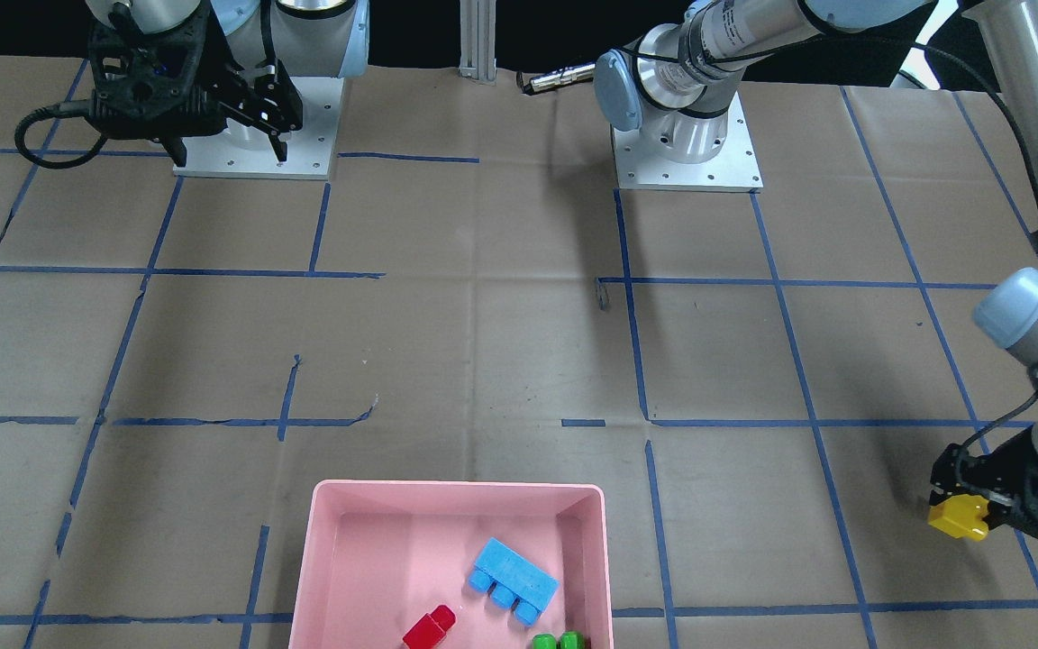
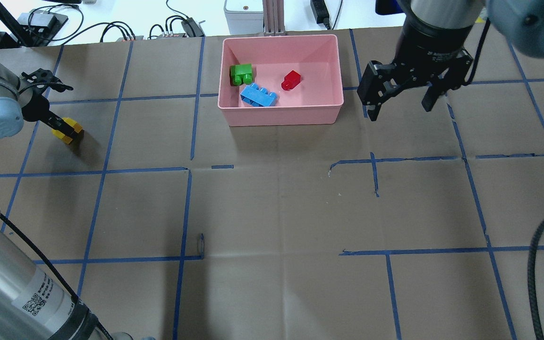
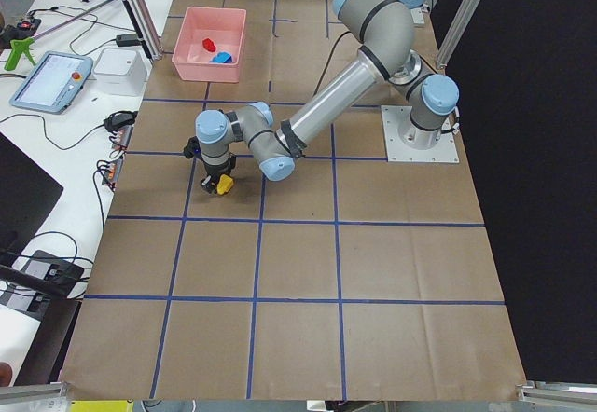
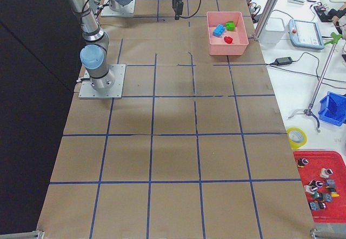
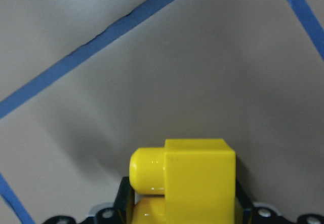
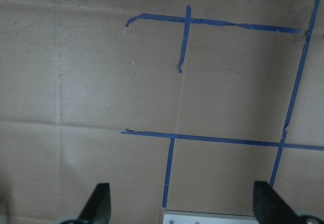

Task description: Put all blocks into box

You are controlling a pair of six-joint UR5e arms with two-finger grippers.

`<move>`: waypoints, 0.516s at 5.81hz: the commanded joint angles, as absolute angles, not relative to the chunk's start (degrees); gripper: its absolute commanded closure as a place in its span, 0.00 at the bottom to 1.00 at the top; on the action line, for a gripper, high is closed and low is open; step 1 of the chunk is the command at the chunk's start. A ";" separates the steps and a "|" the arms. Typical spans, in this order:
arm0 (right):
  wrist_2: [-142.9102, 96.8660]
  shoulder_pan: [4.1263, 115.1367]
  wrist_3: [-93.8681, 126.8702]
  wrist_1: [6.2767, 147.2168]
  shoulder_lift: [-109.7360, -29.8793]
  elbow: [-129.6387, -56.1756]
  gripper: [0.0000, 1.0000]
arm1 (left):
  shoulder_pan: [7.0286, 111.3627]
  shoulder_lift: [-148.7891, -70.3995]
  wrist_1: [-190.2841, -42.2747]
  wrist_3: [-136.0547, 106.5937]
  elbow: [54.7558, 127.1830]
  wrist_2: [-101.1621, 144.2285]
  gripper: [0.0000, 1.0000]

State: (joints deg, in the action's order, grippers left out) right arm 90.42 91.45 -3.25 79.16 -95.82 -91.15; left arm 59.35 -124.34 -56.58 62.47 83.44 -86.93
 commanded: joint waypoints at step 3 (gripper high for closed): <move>90.18 88.95 -2.99 78.93 -98.70 -94.39 0.00 | 65.17 -113.46 -84.59 41.59 69.57 -87.10 0.87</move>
State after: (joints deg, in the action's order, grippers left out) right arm 90.31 89.01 -2.92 78.96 -98.64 -94.35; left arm 61.91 -113.86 -79.32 50.06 73.76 -87.09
